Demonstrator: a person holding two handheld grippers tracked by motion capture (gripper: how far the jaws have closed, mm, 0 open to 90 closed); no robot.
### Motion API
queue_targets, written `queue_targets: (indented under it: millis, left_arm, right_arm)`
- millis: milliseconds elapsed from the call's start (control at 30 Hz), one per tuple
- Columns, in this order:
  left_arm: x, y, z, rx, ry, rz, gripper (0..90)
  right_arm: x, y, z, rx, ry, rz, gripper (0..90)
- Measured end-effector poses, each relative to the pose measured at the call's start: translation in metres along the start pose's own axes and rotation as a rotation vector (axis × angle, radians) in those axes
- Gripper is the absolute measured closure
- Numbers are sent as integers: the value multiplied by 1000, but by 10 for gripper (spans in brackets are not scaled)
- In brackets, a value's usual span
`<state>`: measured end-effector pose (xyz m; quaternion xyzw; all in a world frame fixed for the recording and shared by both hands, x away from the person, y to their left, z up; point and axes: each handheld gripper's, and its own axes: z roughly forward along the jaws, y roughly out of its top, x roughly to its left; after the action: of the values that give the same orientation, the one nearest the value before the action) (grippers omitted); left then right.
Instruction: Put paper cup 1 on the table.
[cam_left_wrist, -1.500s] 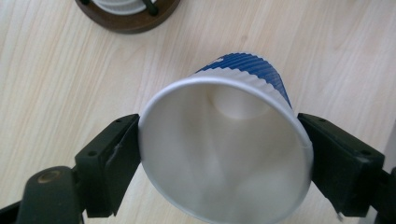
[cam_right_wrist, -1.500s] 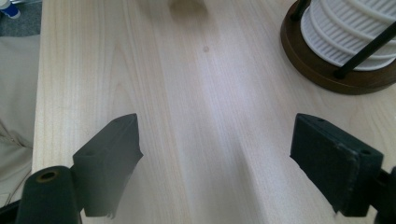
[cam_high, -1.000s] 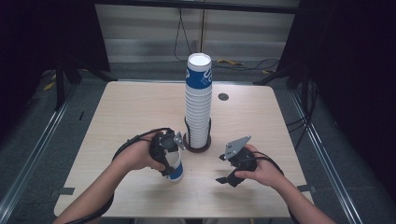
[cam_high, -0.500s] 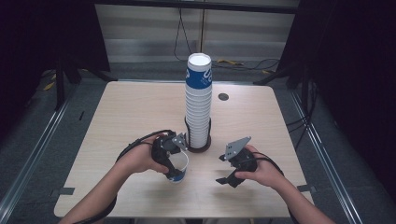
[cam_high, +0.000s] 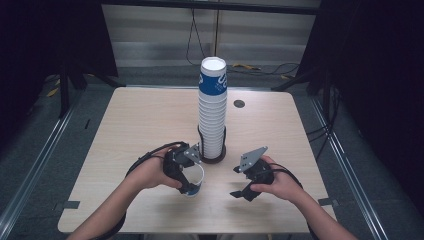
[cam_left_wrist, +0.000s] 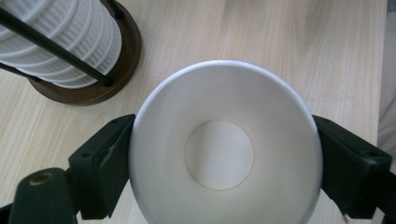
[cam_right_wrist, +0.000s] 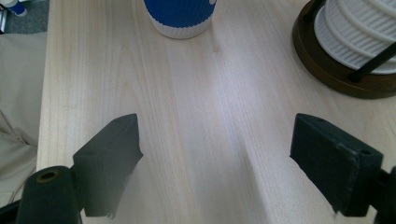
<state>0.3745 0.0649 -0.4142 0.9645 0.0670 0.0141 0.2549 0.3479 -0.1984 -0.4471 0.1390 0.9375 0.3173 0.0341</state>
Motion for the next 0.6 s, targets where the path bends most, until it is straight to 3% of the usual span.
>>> queue_targets:
  millis: [67, 200, 300, 400, 600]
  left_arm:
    - [1, 1, 0, 9, 0, 3, 141]
    - [1, 3, 2, -9, 0, -35, 138]
    - [0, 3, 5, -31, -5, -30, 138]
    - [-2, 2, 11, -12, -21, -17, 135]
    - [-2, -2, 13, -23, -29, -22, 134]
  right_arm:
    - [0, 0, 1, -2, 8, -4, 153]
    - [1, -1, 1, -3, 7, -3, 153]
    - [1, -1, 1, -6, 9, -1, 153]
    - [1, -2, 1, 1, 7, -6, 153]
    - [2, -3, 3, 1, 14, 4, 153]
